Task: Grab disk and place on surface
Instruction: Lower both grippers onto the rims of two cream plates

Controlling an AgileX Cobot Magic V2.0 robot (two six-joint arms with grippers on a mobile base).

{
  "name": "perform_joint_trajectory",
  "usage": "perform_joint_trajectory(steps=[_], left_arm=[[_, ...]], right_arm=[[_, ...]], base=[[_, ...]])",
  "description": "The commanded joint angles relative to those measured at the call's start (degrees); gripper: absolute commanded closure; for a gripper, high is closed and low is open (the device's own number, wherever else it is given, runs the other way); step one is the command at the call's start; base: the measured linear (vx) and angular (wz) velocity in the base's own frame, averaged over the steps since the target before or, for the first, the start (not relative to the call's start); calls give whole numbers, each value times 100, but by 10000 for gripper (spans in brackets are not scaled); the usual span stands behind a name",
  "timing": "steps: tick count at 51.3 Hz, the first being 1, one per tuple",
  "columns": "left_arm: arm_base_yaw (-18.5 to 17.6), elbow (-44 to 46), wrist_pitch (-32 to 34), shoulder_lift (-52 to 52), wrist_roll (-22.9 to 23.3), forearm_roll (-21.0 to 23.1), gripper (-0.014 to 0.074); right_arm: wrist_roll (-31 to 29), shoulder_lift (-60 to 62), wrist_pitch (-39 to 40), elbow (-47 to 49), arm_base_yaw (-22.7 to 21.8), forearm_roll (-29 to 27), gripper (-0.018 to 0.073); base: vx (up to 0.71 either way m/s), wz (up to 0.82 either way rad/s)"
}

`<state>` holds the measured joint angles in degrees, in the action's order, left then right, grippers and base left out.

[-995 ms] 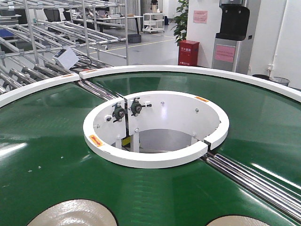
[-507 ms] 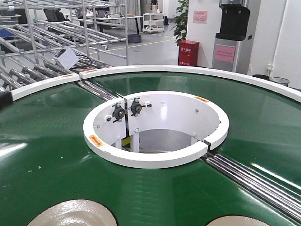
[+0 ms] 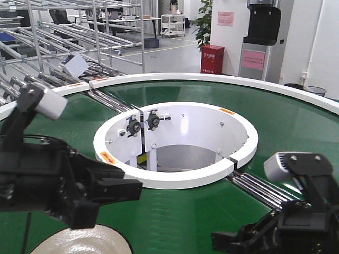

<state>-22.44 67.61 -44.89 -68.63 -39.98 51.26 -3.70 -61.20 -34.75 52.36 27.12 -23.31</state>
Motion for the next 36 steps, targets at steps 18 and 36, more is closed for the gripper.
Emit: perform_joint_trajectory(steps=[18,36], left_arm=[[2912,199,-738,-1622,139,175,195],[3634,199,-923,-2962,466,-1481,195]], right_arm=[[-1539,-119,-1561,727,-2468,-1237,60],[-1587,-105,-1857,728,-3760,-1147,85]], base=[[0,0],[0,0]])
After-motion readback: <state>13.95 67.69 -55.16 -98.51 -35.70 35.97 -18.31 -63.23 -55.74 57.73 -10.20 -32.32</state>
